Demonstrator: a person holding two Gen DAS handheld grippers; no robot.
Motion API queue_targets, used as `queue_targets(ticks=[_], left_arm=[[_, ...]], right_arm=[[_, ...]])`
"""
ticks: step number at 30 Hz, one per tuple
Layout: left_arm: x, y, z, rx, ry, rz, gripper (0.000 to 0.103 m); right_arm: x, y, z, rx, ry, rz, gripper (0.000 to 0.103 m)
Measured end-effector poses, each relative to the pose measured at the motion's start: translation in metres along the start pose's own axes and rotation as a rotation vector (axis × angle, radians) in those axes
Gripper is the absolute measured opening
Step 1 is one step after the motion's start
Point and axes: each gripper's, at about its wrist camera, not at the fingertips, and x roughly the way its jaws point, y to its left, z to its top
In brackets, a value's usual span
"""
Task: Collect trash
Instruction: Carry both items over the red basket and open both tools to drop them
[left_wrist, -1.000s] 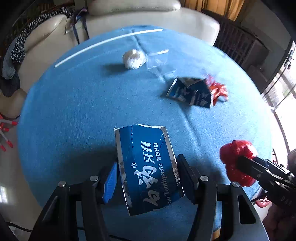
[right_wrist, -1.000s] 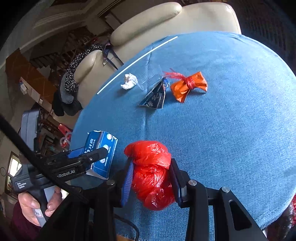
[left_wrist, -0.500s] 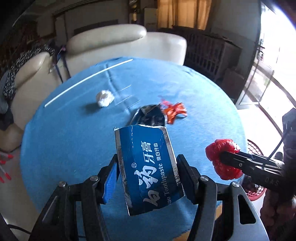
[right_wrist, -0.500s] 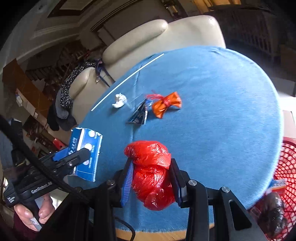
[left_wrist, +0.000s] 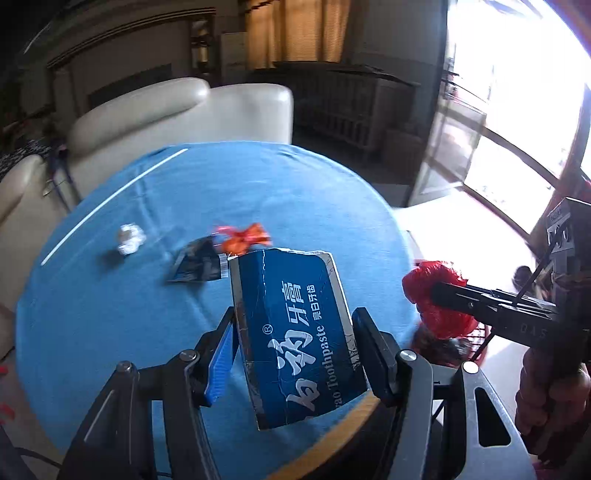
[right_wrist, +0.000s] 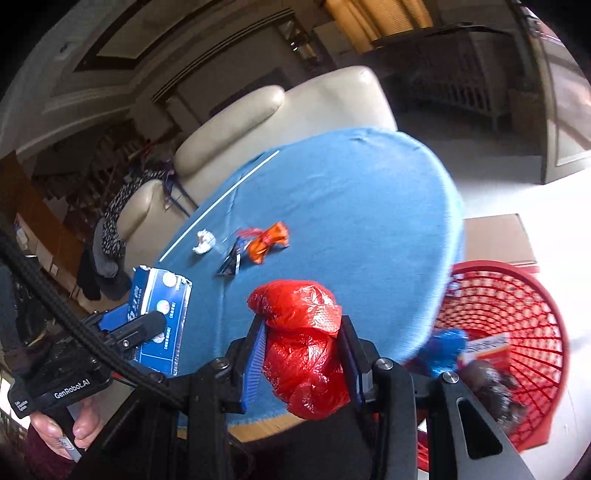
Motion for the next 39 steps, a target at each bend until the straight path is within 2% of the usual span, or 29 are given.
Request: queue_targets(ticks=[10, 15, 20, 22, 24, 26, 33, 39], left_arm=[[0.023, -0.072, 0.03, 0.154, 0.032, -0.154, 0.063], [0.036, -0.115, 0.033, 0.254, 0.047, -0.225, 0.063], [0.056, -0.137, 0.032, 0.273, 0.092, -0.271, 0.066], [0.065, -0.143, 0.032, 0.273, 0.113, -0.285, 0.066], [0.069, -0.147, 0.033, 0.272, 0.127, -0.291, 0.067], [0.07, -0.146, 0.033, 0.269, 0.134, -0.291, 0.067], [0.055, -0.115, 0.038, 0.218, 0.111, -0.249, 0.067], [0.031, -0.055, 0.017, 0.152, 0.09, -0.115, 0.07]], right_arm=[[-0.057, -0.061, -0.004, 0.118, -0.09, -0.09, 0.04], [-0.084, -0.1, -0.006, 0.204, -0.138, -0.148, 0.041], [-0.095, -0.133, -0.01, 0.297, -0.14, -0.167, 0.042], [-0.096, -0.143, -0.011, 0.331, -0.138, -0.167, 0.046], [-0.096, -0.148, -0.012, 0.357, -0.13, -0.164, 0.057], [-0.098, -0.152, -0.011, 0.382, -0.134, -0.157, 0.061], [-0.099, -0.144, -0.006, 0.357, -0.154, -0.162, 0.061], [-0.085, -0.118, -0.001, 0.299, -0.13, -0.145, 0.061]])
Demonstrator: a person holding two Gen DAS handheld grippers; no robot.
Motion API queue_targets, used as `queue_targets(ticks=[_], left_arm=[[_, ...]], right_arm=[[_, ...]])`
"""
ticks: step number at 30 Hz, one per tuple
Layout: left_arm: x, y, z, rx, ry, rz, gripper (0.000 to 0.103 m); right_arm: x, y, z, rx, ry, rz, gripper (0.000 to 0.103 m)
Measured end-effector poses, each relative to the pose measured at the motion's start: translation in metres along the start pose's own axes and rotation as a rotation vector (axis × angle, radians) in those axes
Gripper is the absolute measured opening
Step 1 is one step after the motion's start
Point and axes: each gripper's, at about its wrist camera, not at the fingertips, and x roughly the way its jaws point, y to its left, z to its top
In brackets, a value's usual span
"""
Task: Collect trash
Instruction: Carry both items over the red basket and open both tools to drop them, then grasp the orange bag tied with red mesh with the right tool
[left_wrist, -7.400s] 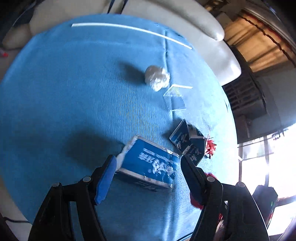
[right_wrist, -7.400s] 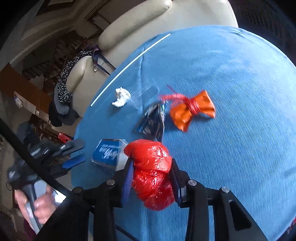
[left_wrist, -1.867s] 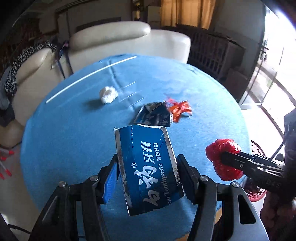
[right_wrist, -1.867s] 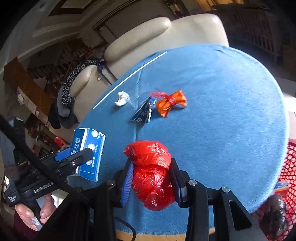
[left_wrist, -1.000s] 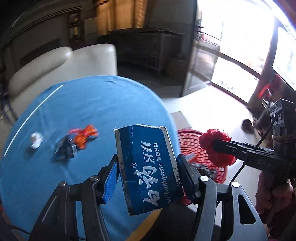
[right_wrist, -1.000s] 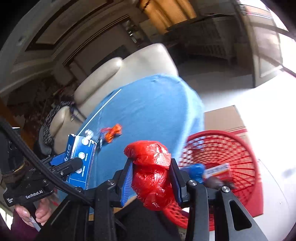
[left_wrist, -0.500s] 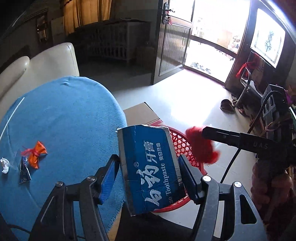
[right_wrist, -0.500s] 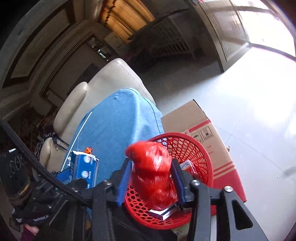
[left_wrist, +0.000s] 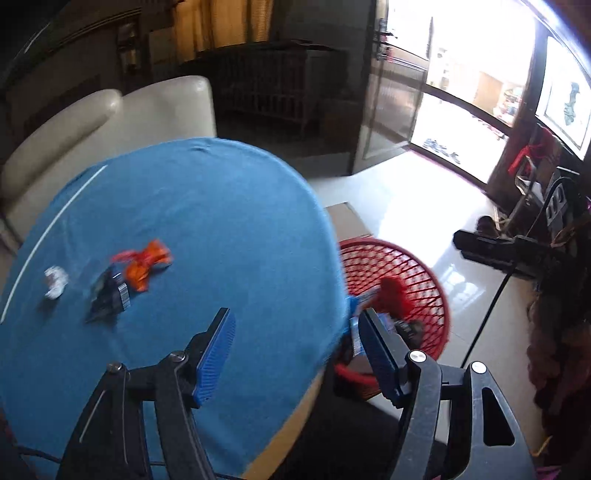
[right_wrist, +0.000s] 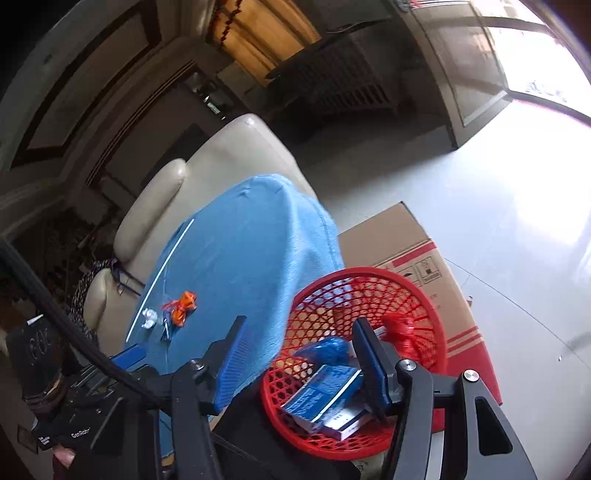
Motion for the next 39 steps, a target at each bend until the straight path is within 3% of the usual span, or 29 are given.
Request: queue_targets(ticks=[3, 11, 16, 24, 39], left_arm=[[-0.015, 0.034, -0.025, -0.06, 0.002, 0.111, 0.07], [-0.041, 0.127, -0.083, -0.311, 0.019, 0.249, 0.07], [-0.054, 0.168, -0.106, -0.401, 0.006, 0.325, 0.07], [-0.053, 0.186, -0.123, -0.449, -0.006, 0.374, 0.07], [-0.049, 0.211, -0.149, -0.485, 0.013, 0.366, 0.07]], right_arm=[[0.008, 0.017, -0.005, -0.03, 0.018, 0.013, 0.061], [0.03, 0.062, -0.018, -0.116, 0.076, 0.04, 0.061], [0.046, 0.085, -0.027, -0.158, 0.118, 0.047, 0.061], [0.076, 0.123, -0.047, -0.225, 0.199, 0.06, 0.061], [0.124, 0.179, -0.074, -0.324, 0.306, 0.1, 0.061]])
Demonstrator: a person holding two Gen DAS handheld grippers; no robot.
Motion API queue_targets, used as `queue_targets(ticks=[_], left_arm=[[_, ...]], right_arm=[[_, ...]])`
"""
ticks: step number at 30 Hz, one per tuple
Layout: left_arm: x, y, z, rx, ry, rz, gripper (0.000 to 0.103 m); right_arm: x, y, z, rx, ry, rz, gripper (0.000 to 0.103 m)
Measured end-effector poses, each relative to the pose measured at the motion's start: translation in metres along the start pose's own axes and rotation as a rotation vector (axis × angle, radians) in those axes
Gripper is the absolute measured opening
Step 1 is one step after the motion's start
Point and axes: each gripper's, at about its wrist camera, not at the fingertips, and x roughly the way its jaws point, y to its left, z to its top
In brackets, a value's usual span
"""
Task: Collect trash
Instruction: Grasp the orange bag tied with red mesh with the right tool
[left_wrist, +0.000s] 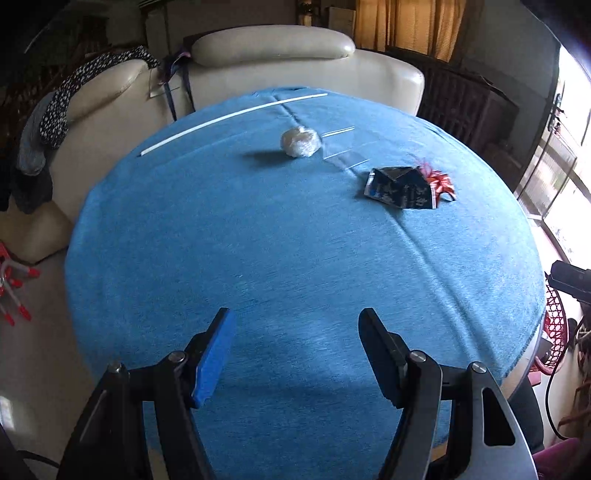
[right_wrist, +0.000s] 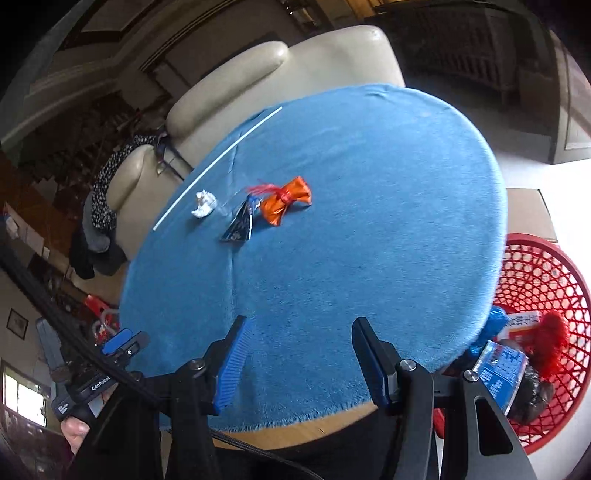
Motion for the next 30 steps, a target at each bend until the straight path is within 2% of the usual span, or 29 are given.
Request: queue_targets(ticks=[7, 14, 25, 30], left_arm=[[0.011, 0.02, -0.001, -0.037, 0.024, 0.009, 0.07], [0.014, 0.029, 0.001, -0.058, 0.042, 0.009, 0.07], [0.023, 0.014, 0.007, -0.032, 0.084, 0.004, 0.07], [0.022, -0.005, 0.007, 0.013, 0.086, 0.001, 0.07]], right_arm=[[0.028, 0.011, 0.02, 0.005, 0.03, 0.032, 0.061], [0.071, 0.021, 0.068, -0.003, 0.017, 0.067, 0.061], [0.121, 0.013, 0.145, -0.014, -0.081, 0.041, 0.06], [0.158, 0.004, 0.159, 0.016, -0.014, 0.114, 0.05]])
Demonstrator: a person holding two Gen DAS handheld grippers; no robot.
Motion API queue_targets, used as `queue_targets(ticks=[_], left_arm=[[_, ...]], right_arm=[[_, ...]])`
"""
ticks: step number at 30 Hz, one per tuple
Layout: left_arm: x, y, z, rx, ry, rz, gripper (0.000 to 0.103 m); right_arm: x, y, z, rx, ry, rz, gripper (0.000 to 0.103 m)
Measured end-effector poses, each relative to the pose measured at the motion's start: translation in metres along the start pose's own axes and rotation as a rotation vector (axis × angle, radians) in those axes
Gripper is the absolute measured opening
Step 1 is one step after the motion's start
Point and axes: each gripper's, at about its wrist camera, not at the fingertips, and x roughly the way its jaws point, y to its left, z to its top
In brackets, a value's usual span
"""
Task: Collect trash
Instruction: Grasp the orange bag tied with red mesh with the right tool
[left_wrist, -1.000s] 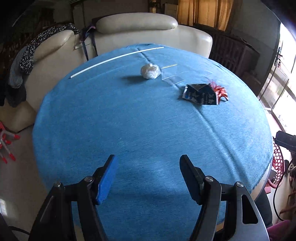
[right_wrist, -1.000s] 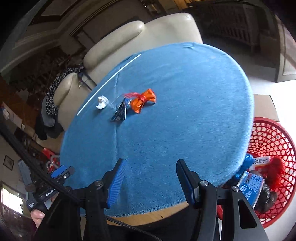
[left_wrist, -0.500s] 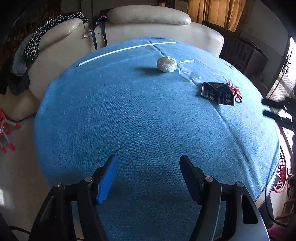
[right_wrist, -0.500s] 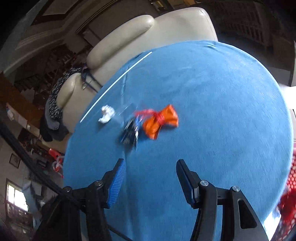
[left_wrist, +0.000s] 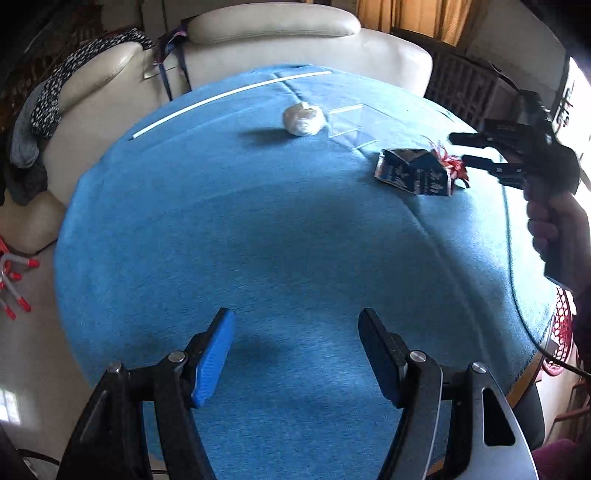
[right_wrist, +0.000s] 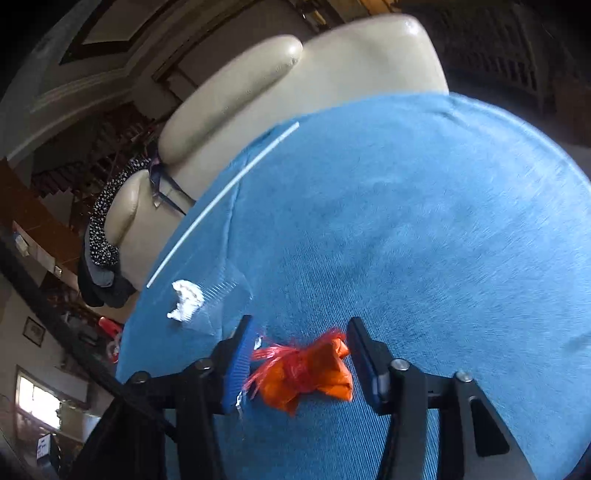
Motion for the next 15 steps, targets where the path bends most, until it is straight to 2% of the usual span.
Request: queue_targets(ticks=[2, 11, 13, 15], left_arm=[[-0.001, -0.005, 0.001, 0.014, 0.0, 0.002, 0.07], [0.001, -0.011, 0.005, 0.015, 0.008, -0.011, 0.07], [-0.001, -0.012, 0.005, 0.017, 0.005, -0.015, 0.07], [-0.002, -0.012, 0.005, 0.02, 0.0, -0.016, 0.07]], right_arm=[[0.008, -0.003, -0.004, 0.007, 0.033, 0.031, 0.045], [-0.006, 0.027, -0.07, -0.136, 0.226, 0.18, 0.045], [-0.012, 0.037, -0.081, -0.2, 0.227, 0.156, 0.045], [-0.019, 0.039, -0.082, -0.243, 0.179, 0.09, 0.044]])
